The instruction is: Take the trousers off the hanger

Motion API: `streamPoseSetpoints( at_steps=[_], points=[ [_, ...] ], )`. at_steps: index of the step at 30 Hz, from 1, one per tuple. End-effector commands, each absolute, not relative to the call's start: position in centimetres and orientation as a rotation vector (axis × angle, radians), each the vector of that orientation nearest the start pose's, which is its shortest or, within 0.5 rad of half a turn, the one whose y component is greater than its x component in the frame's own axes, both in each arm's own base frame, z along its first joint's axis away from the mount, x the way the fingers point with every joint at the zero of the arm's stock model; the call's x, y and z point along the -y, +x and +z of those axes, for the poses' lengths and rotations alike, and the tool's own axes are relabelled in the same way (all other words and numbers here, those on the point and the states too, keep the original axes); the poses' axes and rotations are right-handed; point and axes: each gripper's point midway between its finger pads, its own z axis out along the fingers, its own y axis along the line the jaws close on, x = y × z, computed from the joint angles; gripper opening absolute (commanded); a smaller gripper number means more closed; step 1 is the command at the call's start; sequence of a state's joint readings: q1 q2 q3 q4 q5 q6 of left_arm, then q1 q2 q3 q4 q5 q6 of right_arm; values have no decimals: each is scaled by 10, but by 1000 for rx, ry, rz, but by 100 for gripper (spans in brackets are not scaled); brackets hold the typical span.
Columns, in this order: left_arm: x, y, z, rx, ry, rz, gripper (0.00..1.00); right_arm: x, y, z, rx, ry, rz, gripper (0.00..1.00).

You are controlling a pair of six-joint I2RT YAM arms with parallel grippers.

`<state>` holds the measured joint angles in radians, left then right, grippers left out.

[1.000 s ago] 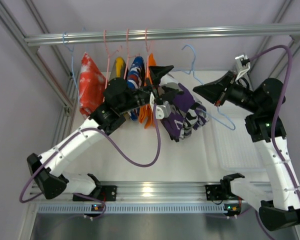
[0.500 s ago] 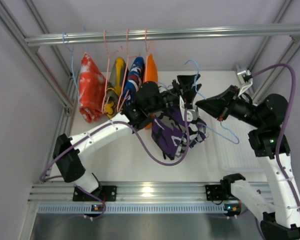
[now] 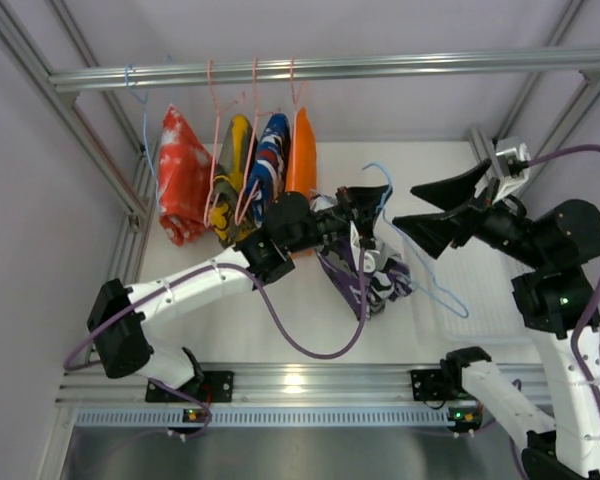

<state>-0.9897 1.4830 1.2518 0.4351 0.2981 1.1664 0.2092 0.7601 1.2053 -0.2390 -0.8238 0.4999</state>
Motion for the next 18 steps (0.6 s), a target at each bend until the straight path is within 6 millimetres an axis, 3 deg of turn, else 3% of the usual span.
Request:
streamPoseSetpoints(
  at_steps=[1,5,8,10,13,14,15,18],
  points=[
    [385,224,500,-263,1128,-39,0,-170,147,495,-1295,-580,1000,99],
    [378,217,499,-253,1135,-42,0,-154,131,514,-1248,-508,923,100],
    [370,211,511,-235,1112,-39,0,-129,122,523,-1178,-419,770,98],
    [364,205,522,-216,1096,-41,0,-112,132,517,-1182,-354,652,95],
    [354,196,553,-187,1053,-52,0,-118,144,462,-1353,-431,627,88],
    [354,196,553,-187,1053,-56,0,-123,145,447,-1384,-471,643,88],
    [350,194,563,-176,1035,-46,0,-137,143,419,-1437,-560,713,85],
    [346,192,574,-154,1014,-15,0,-152,137,376,-1510,-650,813,84]
  ],
)
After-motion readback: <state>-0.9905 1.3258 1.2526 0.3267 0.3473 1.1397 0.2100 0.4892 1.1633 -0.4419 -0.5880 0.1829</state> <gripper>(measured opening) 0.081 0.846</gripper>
